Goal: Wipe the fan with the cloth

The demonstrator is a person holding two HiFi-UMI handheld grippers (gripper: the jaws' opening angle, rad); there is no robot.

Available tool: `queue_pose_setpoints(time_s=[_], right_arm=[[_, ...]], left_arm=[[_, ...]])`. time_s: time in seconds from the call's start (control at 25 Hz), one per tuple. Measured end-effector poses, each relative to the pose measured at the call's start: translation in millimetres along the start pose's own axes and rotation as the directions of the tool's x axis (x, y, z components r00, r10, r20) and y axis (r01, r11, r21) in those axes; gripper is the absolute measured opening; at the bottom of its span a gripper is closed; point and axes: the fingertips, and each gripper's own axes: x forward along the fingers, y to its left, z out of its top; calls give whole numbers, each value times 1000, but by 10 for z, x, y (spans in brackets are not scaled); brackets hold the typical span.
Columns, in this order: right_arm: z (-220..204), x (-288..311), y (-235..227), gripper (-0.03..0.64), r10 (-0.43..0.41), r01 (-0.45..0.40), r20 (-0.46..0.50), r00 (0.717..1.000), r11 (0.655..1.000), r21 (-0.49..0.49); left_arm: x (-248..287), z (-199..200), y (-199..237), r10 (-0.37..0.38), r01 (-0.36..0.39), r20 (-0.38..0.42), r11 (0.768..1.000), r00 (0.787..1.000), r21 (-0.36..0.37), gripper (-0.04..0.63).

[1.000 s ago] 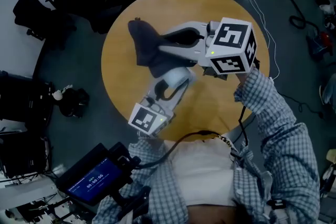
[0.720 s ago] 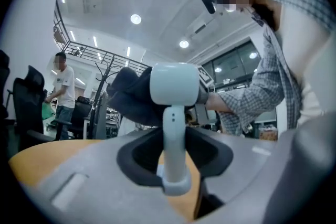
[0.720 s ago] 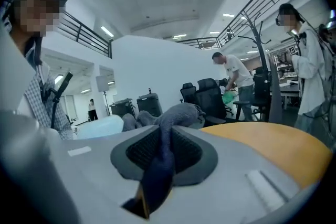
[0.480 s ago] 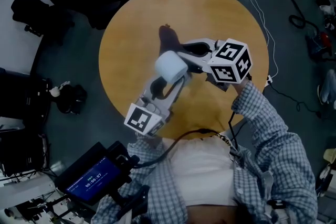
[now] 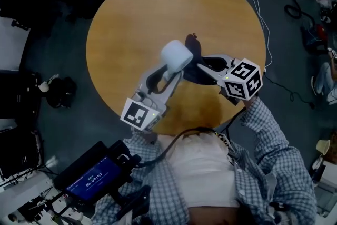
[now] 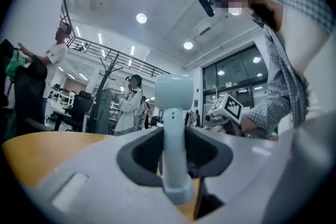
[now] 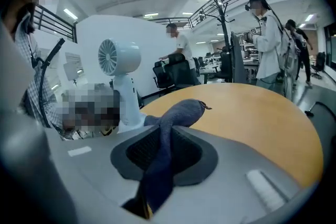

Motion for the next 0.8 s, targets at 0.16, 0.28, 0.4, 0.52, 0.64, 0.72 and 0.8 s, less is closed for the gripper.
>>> queue_pose_setpoints(time_s=[0.16,0.28,0.4,0.52,0.64,0.72,0.8], right_arm=[[-212,-151,54,69,-19,19,-3,1000,998,64],[-353,-184,112,69,-17,18,-11,1000,995,102],[-524,-194,106,69,-31,37,-47,998,992,119],[-670,-187,134,69,-25,37,-69,997,984,175],[-816,-162,200,69,-33,54,-109,993,980,191],[-865,-153,246,71,-42,65,-125,991,980,188],[-902,-164,283,71,-58,82,-145,988,983,166]], left_arm=[[-101,-249,-112,6,-8,-86,1000,996,-25,129],[-162,-389,-182,11,-18,-130,999,991,-47,129],[-224,-481,-196,28,-40,-167,997,986,-65,129],[-283,-525,-163,44,-58,-180,996,983,-74,129],[-325,-528,-141,64,-81,-198,993,978,-81,129],[-321,-487,-141,64,-80,-194,994,979,-76,129],[-287,-412,-158,57,-70,-176,995,983,-72,129]])
